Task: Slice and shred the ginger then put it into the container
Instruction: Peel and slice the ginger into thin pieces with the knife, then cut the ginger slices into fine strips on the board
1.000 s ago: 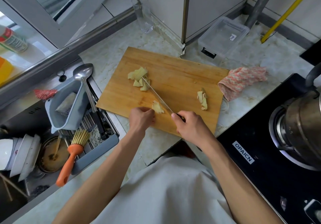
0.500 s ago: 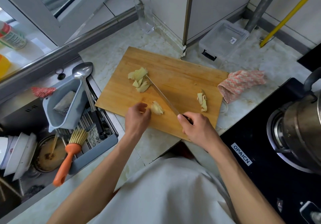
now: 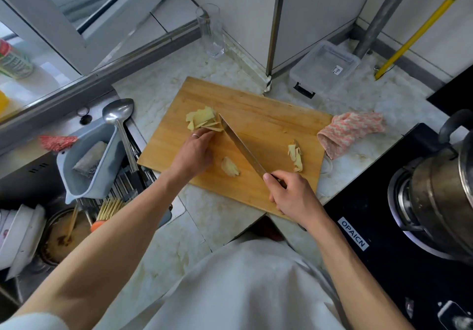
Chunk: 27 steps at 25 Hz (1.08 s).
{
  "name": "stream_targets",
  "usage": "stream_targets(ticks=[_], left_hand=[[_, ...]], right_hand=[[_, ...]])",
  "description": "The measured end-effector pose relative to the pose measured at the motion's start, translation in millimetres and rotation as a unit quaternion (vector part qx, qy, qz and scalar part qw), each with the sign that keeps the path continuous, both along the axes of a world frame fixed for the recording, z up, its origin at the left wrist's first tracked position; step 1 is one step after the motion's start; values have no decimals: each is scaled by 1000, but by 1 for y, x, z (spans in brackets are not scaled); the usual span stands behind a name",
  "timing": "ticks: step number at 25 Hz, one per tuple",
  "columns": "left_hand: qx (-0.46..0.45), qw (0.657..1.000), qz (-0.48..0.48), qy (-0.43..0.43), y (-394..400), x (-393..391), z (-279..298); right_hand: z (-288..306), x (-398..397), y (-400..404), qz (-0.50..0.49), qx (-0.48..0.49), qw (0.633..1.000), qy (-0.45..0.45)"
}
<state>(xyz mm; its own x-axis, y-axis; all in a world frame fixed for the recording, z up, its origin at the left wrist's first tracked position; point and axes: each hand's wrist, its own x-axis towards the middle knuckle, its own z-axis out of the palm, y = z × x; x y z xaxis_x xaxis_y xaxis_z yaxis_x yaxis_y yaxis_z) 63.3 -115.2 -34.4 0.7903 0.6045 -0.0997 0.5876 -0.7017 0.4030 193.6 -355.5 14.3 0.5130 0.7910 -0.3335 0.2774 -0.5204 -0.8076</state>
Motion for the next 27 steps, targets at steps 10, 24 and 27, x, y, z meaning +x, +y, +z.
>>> stream_targets(ticks=[10, 24, 27], left_hand=[[92, 982, -107, -123, -81, -41, -26], [101, 984, -93, -110, -87, -32, -36], [106, 982, -129, -86, -81, -35, -40]], right_hand=[[-2, -13, -2, 63, -29, 995, -67], [11, -22, 9, 92, -40, 984, -144], [10, -27, 5, 92, -50, 982, -155]])
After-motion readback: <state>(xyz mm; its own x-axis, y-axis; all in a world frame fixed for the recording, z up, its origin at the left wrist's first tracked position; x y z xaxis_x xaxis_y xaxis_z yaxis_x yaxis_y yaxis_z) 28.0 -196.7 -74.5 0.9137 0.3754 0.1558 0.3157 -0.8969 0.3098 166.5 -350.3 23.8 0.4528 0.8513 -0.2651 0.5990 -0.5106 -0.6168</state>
